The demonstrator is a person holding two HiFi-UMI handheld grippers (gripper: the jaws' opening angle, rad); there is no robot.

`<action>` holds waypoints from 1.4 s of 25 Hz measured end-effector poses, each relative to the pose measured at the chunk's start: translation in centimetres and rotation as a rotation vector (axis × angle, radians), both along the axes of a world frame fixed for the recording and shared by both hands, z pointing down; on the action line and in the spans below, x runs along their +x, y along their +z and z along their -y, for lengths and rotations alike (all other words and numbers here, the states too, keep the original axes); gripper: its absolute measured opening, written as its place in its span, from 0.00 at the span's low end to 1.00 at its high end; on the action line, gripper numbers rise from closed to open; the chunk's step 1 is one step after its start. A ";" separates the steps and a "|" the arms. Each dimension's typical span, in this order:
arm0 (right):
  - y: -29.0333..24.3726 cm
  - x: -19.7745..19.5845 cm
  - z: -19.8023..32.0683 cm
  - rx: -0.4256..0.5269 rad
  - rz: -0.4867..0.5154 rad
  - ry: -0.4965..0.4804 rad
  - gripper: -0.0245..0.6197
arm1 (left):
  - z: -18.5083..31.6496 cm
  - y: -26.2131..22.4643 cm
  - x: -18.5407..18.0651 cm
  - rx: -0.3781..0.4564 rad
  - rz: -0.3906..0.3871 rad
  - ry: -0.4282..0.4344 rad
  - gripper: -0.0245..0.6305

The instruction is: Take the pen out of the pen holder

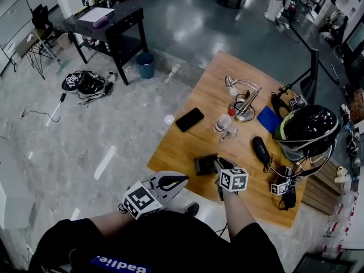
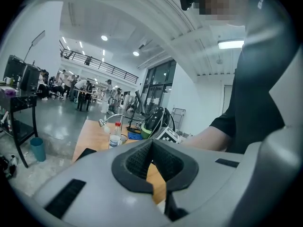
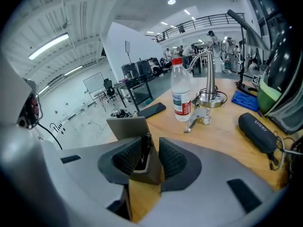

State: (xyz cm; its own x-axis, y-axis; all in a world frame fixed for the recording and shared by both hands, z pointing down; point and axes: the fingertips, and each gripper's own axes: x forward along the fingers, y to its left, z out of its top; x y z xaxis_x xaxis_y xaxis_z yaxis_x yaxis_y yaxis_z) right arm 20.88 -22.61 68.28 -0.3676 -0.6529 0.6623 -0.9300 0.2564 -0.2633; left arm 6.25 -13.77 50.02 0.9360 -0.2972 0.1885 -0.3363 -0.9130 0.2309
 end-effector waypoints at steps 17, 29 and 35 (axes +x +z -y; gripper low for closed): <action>-2.6 -1.0 -0.9 0.045 0.015 -0.020 0.11 | 0.1 -0.2 -0.3 0.002 -0.006 0.014 0.05; -12.4 -2.2 -4.6 0.223 0.080 -0.018 0.11 | -1.2 -1.2 2.3 0.012 -0.035 0.095 0.05; -16.0 -3.6 -7.5 0.286 0.088 -0.037 0.11 | -2.3 -1.6 3.6 0.014 -0.045 0.143 0.05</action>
State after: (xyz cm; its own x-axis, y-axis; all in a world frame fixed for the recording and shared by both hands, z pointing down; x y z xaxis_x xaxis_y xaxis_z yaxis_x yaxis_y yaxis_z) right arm 17.29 -15.15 52.24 -0.4423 -0.7936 0.4177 -0.8955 0.3650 -0.2547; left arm 9.88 -11.43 48.45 0.9763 -0.1627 0.1424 -0.1925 -0.9540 0.2297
